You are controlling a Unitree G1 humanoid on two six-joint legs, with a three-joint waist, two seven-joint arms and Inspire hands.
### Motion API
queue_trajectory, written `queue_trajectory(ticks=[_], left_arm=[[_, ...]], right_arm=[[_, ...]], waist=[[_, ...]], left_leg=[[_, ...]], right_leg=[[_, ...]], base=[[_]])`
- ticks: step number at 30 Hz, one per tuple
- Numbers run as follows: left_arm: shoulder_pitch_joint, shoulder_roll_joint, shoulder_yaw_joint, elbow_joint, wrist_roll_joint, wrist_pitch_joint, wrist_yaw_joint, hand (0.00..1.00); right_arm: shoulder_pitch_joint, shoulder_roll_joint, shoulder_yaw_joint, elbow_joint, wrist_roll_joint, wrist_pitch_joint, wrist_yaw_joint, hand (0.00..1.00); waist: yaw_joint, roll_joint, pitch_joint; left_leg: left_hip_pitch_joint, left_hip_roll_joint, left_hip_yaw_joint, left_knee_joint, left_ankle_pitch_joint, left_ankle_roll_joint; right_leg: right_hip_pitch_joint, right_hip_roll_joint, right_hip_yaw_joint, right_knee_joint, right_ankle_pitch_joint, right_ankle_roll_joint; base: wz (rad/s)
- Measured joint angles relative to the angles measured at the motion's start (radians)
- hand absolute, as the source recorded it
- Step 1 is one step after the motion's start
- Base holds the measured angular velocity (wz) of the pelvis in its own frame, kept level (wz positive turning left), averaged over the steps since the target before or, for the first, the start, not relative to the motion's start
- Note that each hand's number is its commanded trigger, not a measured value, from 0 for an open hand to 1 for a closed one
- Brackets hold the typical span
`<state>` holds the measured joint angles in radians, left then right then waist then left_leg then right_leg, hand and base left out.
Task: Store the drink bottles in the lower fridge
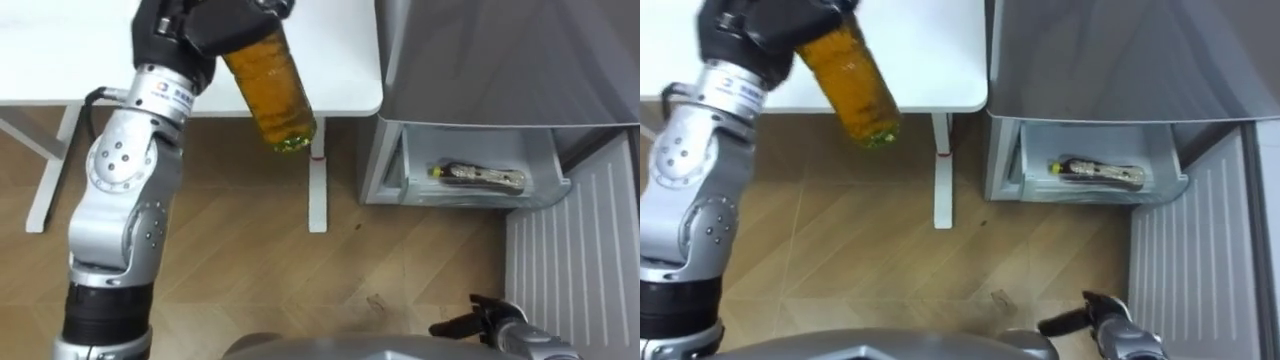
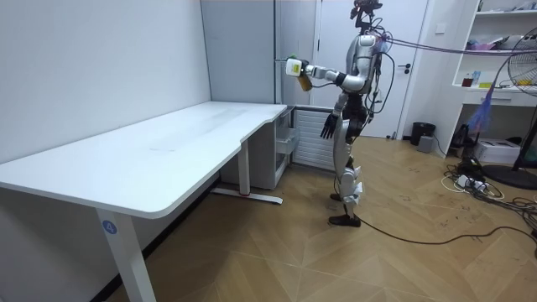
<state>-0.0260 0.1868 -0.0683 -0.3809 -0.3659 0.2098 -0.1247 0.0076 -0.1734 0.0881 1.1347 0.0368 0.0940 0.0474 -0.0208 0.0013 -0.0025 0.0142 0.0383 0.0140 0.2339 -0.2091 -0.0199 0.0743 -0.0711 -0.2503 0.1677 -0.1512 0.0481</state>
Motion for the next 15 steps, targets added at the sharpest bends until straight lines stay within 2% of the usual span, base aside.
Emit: queue_trajectory(ticks=[4, 8, 11, 15], left_arm=[[0.092, 0.002, -0.052, 0.003, -0.088, 0.000, -0.057, 1.00], [0.158, 0.006, -0.065, 0.025, -0.102, 0.000, -0.090, 1.00], [0.164, 0.010, -0.071, 0.032, -0.102, 0.000, -0.107, 1.00], [0.166, 0.017, -0.077, 0.087, -0.077, -0.011, -0.131, 1.00]], right_arm=[[-0.026, 0.011, 0.025, -0.016, -0.001, -0.010, 0.027, 0.00], [-0.027, 0.025, 0.047, -0.055, -0.002, -0.008, 0.064, 0.00], [-0.026, 0.031, 0.049, -0.077, -0.002, -0.009, 0.083, 0.00], [-0.023, 0.028, 0.074, -0.237, -0.014, -0.008, 0.140, 0.00]], waist=[[-0.002, 0.002, 0.0010], [-0.002, -0.007, 0.0066], [0.000, -0.012, 0.0090], [0.000, -0.014, 0.0085]], left_leg=[[-0.004, 0.000, 0.001, 0.005, 0.000, 0.000], [-0.012, -0.002, 0.001, 0.009, 0.002, -0.002], [-0.015, -0.002, 0.000, 0.011, 0.002, -0.002], [-0.011, -0.002, 0.001, 0.007, 0.002, -0.002]], right_leg=[[-0.001, -0.001, 0.001, 0.000, -0.001, -0.002], [-0.003, -0.001, 0.000, 0.000, -0.007, -0.006], [-0.006, -0.001, 0.000, 0.000, -0.007, -0.006], [-0.009, -0.001, 0.001, 0.003, -0.008, -0.006]], base=[[0.00], [0.00], [0.00], [0.00]])
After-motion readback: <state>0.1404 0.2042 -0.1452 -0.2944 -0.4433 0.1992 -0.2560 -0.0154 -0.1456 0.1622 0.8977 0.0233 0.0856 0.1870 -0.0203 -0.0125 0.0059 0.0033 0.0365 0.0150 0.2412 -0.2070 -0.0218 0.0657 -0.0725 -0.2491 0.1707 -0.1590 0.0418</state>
